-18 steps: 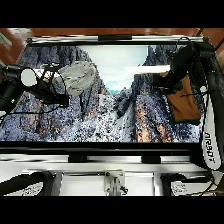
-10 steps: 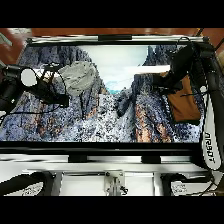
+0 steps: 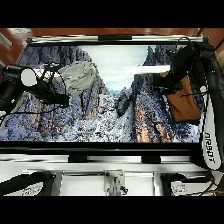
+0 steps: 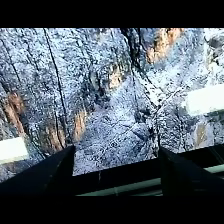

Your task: Fold the shirts.

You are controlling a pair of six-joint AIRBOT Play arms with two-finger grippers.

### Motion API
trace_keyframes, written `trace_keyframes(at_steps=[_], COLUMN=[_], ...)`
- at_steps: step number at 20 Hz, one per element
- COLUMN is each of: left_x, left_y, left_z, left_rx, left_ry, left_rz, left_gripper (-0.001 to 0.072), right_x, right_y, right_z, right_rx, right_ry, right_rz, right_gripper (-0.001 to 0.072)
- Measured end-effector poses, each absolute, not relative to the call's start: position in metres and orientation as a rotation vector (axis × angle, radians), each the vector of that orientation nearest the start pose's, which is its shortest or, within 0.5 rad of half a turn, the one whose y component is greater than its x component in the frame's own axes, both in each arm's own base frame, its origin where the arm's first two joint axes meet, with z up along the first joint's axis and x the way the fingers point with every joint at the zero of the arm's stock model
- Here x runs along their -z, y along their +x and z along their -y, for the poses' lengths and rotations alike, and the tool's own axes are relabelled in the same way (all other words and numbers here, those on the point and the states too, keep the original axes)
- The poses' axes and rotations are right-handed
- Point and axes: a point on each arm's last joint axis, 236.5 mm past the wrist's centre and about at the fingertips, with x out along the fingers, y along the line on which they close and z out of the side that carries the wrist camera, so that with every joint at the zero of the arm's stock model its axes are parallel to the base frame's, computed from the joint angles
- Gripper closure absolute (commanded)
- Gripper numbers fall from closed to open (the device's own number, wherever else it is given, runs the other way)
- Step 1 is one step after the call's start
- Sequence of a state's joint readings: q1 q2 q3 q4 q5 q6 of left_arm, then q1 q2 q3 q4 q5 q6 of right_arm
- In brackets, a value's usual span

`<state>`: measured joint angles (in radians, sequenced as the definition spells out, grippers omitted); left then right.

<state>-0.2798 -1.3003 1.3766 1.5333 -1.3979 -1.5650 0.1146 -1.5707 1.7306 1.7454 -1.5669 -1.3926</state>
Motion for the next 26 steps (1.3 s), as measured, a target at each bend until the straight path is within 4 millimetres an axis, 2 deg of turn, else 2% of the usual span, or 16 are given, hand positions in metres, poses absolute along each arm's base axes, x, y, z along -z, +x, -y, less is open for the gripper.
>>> trace_keyframes(at_steps=[5, 6, 7, 11, 15, 19, 20, 21, 22, 23, 24, 26], left_x=[-0.061, -0.061, -0.060, -0.047, -0.009, 0.041, 0.051, 0.057, 0.062, 0.066, 0.069, 0.057], left_y=[0.386, 0.394, 0.406, 0.466, 0.526, 0.559, 0.564, 0.569, 0.574, 0.577, 0.578, 0.582], left_z=[0.124, 0.126, 0.127, 0.105, 0.080, 0.071, 0.073, 0.076, 0.078, 0.081, 0.083, 0.090], left_rx=[0.284, 0.279, 0.264, 0.160, 0.083, 0.057, 0.061, 0.066, 0.070, 0.075, 0.079, 0.092], left_ry=[0.131, 0.118, 0.094, 0.051, 0.034, 0.019, 0.008, -0.008, -0.018, -0.027, -0.030, -0.038], left_rz=[-1.232, -1.206, -1.179, -1.122, -1.123, -1.145, -1.146, -1.138, -1.129, -1.126, -1.126, -1.101], left_gripper=[0.0108, 0.0048, -0.0013, -0.0013, -0.0013, -0.0010, 0.0025, 0.0230, 0.0573, 0.0675, 0.0676, 0.0677], right_x=[-0.068, -0.069, -0.069, -0.070, -0.071, -0.072, -0.073, -0.073, -0.075, -0.075, -0.077, -0.078], right_y=[0.432, 0.434, 0.435, 0.441, 0.442, 0.444, 0.446, 0.448, 0.452, 0.455, 0.458, 0.461], right_z=[-0.087, -0.087, -0.087, -0.087, -0.090, -0.092, -0.093, -0.093, -0.094, -0.094, -0.094, -0.095], right_rx=[-0.107, -0.108, -0.113, -0.131, -0.155, -0.167, -0.168, -0.169, -0.170, -0.170, -0.170, -0.173], right_ry=[0.182, 0.181, 0.175, 0.150, 0.141, 0.141, 0.142, 0.144, 0.146, 0.148, 0.150, 0.154], right_rz=[-1.373, -1.364, -1.357, -1.332, -1.325, -1.312, -1.303, -1.293, -1.276, -1.266, -1.250, -1.238], right_gripper=[0.0117, 0.0118, 0.0118, 0.0118, 0.0118, 0.0118, 0.0118, 0.0118, 0.0118, 0.0118, 0.0118, 0.0118])
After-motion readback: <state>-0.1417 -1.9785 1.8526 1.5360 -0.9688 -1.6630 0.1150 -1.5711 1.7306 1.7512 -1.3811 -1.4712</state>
